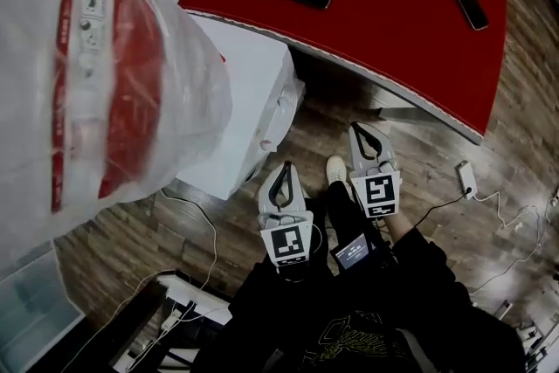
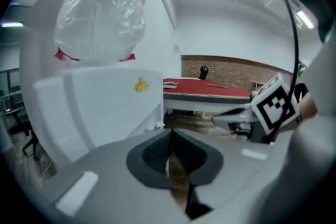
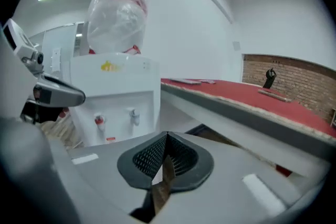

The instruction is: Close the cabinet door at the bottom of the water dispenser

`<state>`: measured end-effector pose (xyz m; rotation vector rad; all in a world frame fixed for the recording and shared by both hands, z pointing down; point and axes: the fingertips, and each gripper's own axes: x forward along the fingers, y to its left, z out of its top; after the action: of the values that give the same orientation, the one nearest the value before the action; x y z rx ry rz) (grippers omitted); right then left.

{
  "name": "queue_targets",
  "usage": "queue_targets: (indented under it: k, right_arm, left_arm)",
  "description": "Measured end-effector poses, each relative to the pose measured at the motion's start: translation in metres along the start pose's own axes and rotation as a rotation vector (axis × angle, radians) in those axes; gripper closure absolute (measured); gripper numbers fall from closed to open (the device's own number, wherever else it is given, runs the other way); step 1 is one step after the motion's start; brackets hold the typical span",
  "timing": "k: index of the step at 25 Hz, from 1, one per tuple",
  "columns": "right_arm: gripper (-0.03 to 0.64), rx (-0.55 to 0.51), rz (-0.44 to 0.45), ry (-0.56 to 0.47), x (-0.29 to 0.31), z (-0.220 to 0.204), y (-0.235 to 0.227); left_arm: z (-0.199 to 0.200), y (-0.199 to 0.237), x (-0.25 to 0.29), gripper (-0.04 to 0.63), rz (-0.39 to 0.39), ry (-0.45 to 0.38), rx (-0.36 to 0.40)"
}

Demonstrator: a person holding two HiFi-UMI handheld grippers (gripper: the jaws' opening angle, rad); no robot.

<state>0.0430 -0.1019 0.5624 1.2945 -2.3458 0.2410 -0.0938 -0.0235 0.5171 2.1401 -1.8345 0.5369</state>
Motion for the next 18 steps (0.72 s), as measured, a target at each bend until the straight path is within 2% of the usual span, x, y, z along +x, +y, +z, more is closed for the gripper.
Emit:
queue_targets:
  k: [4, 11, 13, 16, 18]
  right_arm:
    - [0.617, 0.014, 0.013, -0.102, -0.039, 0.068, 0.011]
    - [0.617, 0.011, 0.000, -0.278, -0.106, 0.191, 0.026]
    - [0.617, -0.050, 0.001, -0.336, -0.120, 0.229, 0.035]
    - [0.617, -0.236, -0.023, -0.425, -0.138, 0.281, 0.049]
    - [0.617, -0.252, -0.011, -0.460, -0.149, 0.302, 0.058]
  left_arm:
    - [0.039, 0.010, -0.030, 0.588, 0.036, -0.043, 0.012]
    - [0.135, 0.057, -0.093, 0.588, 0.135, -0.185, 0.006]
    - [0.167, 0.068, -0.108, 0.588, 0.151, -0.252, 0.015]
    - [0.212, 0.084, -0.128, 0.588, 0.176, -0.350, 0.006]
    - [0.227, 0.092, -0.141, 0.588, 0.201, -0.381, -0.021]
